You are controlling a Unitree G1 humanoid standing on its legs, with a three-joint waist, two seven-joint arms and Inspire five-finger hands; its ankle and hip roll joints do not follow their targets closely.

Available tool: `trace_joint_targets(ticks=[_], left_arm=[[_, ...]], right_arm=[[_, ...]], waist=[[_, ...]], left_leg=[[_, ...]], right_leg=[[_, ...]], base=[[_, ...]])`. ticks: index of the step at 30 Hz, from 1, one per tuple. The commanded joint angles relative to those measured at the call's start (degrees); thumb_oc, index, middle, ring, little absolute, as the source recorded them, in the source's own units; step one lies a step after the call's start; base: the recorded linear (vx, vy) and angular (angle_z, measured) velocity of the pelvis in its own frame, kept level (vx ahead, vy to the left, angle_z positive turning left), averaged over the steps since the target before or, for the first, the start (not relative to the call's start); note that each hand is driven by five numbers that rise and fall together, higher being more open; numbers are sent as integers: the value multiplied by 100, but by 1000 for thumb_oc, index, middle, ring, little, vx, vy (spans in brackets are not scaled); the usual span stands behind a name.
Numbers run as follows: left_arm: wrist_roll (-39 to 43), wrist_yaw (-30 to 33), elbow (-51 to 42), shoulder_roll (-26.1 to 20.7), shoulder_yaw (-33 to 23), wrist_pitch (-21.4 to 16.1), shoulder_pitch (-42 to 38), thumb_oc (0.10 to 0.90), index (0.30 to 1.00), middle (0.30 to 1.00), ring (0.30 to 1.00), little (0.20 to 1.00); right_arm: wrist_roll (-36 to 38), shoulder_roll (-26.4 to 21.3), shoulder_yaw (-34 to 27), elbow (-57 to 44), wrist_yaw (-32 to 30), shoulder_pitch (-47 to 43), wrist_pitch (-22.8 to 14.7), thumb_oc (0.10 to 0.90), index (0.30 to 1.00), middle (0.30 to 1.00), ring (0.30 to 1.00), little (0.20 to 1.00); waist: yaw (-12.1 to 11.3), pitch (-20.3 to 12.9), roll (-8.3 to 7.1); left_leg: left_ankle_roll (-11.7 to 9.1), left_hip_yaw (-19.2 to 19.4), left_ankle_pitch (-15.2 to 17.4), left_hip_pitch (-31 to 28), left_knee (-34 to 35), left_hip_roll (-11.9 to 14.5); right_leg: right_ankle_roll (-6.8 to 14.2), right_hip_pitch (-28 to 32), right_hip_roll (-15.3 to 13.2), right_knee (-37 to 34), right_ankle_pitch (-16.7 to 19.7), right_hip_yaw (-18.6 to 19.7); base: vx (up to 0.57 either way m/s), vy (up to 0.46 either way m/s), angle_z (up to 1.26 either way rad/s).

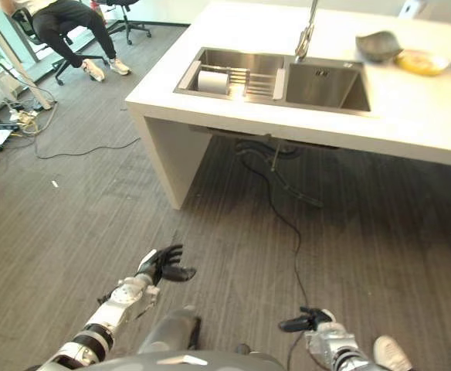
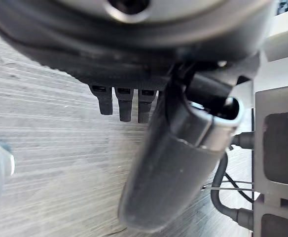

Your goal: Place the dishes in the dishwasher.

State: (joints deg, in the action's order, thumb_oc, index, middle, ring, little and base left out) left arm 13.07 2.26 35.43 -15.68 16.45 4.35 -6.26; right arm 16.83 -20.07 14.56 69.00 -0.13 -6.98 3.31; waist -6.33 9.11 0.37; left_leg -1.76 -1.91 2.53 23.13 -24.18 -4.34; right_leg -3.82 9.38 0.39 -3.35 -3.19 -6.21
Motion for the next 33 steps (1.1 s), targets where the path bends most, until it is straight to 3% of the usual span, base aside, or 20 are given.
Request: trace_joint_targets(ticks=[1,3,4,6,8,9,11,12,13,14,15,16,17,18,20,21,22,24,33], left_arm=[[-3,225,-920,-557,-402,-487,-517,800,900,900,900,900],[-74,261,-1195,-655,-483,-495,-481,800,900,900,900,900],[-297,316,-1861,-870,-765,-591,-386,800,900,900,900,900],[-445,375,-2306,-959,-885,-627,-399,800,900,900,900,900],[-736,405,-2924,-1077,-1031,-647,-422,800,900,900,900,900],[-1018,429,-3690,-1173,-1099,-742,-591,800,900,900,900,900],[-1307,510,-4220,-1346,-1131,-820,-793,800,900,900,900,900],[-1307,510,-4220,-1346,-1131,-820,-793,800,900,900,900,900],[-1493,588,-4470,-1431,-1173,-887,-938,800,900,900,900,900],[-1735,685,-4926,-1502,-1233,-924,-1175,800,900,900,900,900],[-1735,685,-4926,-1502,-1233,-924,-1175,800,900,900,900,900],[-1909,766,-5135,-1505,-1248,-941,-1330,800,900,900,900,900],[-2014,837,-5434,-1502,-1195,-1043,-1564,800,900,900,900,900],[-2000,837,-5560,-1496,-1129,-1115,-1662,800,900,900,900,900],[-1797,830,-5595,-1469,-905,-1228,-1886,800,900,900,900,900],[-1748,806,-5448,-1427,-790,-1236,-1960,800,900,900,900,900],[-1660,729,-5335,-1358,-682,-1215,-2030,800,900,900,900,900],[-1496,589,-5179,-1275,-482,-1213,-2039,800,900,900,900,900],[-687,72,-4248,-1128,-348,-1036,-1440,800,900,900,900,900]], right_arm=[[-216,56,-170,-1,91,178,-187,800,900,900,900,900],[-246,104,-202,48,103,218,-200,800,900,900,900,900],[-367,190,-217,187,174,236,-189,800,900,900,900,900],[-441,252,-222,269,190,282,-210,800,900,900,900,900],[-560,325,-270,507,232,338,-239,800,900,900,900,900],[-609,389,-404,830,278,373,-202,800,900,900,900,900],[-638,371,-463,928,358,402,-163,800,900,900,900,900],[-638,371,-463,928,358,402,-163,800,900,900,900,900],[-645,376,-508,996,367,441,-138,800,900,900,900,900],[-632,374,-577,1143,370,496,-124,800,900,900,900,900],[-632,374,-577,1143,370,496,-124,800,900,900,900,900],[-617,383,-634,1223,374,546,-123,800,900,900,900,900],[-531,380,-683,1297,370,624,-144,800,900,900,900,900],[-506,373,-681,1303,388,645,-149,800,900,900,900,900],[-483,319,-660,1339,360,642,-173,800,900,900,900,900],[-505,309,-637,1395,354,691,-169,800,900,900,900,900],[-480,332,-633,1387,381,693,-135,800,900,900,900,900],[-533,502,-506,1330,347,731,-166,800,900,900,900,900],[-671,519,-429,1000,353,984,-213,800,900,900,900,900]], waist=[[-496,-76,149],[-577,-30,94],[-746,-175,91],[-795,-271,56],[-878,-419,-88],[-919,-536,-172],[-737,-474,-61],[-737,-474,-61],[-628,-460,46],[-502,-430,217],[-502,-430,217],[-424,-410,204],[-297,-425,232],[-230,-426,221],[-34,-419,163],[86,-402,140],[86,-445,73],[136,-517,54],[424,-850,170]], left_leg=[[-23,-30,-1307,-628,1881,53],[-43,83,-1445,-603,2120,28],[25,194,-1446,-666,2235,61],[136,184,-1446,-775,2212,21],[259,91,-1338,-1002,2219,-118],[450,176,-1094,-1218,2141,-224],[588,121,-920,-1497,2098,-207],[588,121,-920,-1497,2098,-207],[648,78,-809,-1637,2070,-159],[727,10,-660,-1926,2090,-78],[727,10,-660,-1926,2090,-78],[741,-58,-541,-2167,2173,-132],[677,-173,-482,-2395,2292,-101],[613,-232,-435,-2474,2329,-78],[479,-423,-268,-2664,2388,-68],[459,-506,-230,-2775,2386,-66],[420,-464,-113,-2828,2382,-87],[371,-360,-65,-2919,2415,-48],[40,-231,-230,-3083,2918,361]], right_leg=[[740,-210,139,664,44,278],[722,4,145,633,-38,330],[731,223,211,644,-232,371],[739,319,204,696,-312,404],[858,281,119,1168,-327,429],[1318,64,-63,2173,385,398],[1538,-439,-161,3354,1090,410],[1538,-439,-161,3354,1090,410],[1553,-596,-166,3792,1221,375],[1458,-1014,-238,4370,1071,229],[1458,-1014,-238,4370,1071,229],[1415,-1220,-477,4337,836,77],[1281,-1403,-747,3574,560,-117],[1249,-1412,-831,3134,410,-133],[1269,-1551,-965,1930,477,174],[1305,-1655,-929,1645,826,466],[1419,-1511,-948,1218,870,590],[1451,-1251,-991,779,1048,615],[1389,-659,-697,-165,1036,502]], base=[[518,-56,-8],[472,-32,-13],[625,12,-57],[371,33,-65],[387,58,-58],[462,107,-27],[260,104,-27],[174,90,-12],[240,113,22],[240,113,22],[257,72,21],[274,-28,-7],[360,-80,-4],[347,-173,11],[246,-199,39],[208,-181,34],[193,-159,43],[171,-144,80],[95,-117,-20]])
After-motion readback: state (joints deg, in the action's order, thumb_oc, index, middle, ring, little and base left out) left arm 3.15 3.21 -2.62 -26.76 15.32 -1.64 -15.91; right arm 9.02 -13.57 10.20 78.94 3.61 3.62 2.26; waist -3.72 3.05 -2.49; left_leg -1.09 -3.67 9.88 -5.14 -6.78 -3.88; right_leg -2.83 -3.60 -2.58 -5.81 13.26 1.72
